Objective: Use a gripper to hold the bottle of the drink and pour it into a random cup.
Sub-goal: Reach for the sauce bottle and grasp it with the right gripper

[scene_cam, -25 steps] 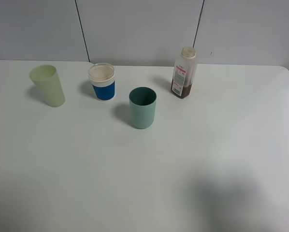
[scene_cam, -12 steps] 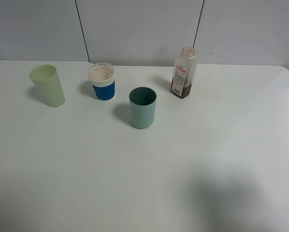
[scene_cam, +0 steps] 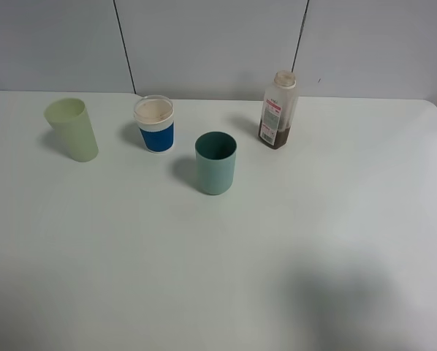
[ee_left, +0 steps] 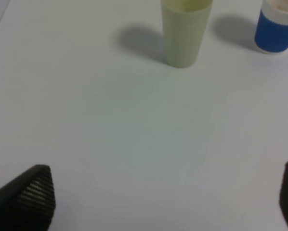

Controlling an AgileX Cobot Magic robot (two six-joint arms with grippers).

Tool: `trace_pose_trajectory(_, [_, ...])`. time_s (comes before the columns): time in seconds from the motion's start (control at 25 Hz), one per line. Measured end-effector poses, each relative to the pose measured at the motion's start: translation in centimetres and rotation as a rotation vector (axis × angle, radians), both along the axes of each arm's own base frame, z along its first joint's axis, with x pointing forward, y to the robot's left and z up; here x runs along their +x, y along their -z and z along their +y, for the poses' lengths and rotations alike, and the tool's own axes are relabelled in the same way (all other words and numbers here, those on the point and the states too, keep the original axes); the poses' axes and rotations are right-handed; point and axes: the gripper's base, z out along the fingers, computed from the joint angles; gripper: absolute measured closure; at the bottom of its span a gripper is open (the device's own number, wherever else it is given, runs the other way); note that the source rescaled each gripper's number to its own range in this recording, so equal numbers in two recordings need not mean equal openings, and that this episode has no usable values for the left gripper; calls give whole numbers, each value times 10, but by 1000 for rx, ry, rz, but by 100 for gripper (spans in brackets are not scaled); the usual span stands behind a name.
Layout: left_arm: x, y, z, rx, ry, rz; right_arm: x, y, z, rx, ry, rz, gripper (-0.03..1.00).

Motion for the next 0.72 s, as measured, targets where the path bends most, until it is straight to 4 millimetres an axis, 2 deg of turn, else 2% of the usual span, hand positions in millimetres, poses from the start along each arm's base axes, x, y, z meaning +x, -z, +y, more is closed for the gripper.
trace_pose_trajectory(0.72, [0, 0, 0, 0, 0, 0, 0, 0, -1, 3, 12, 0, 12])
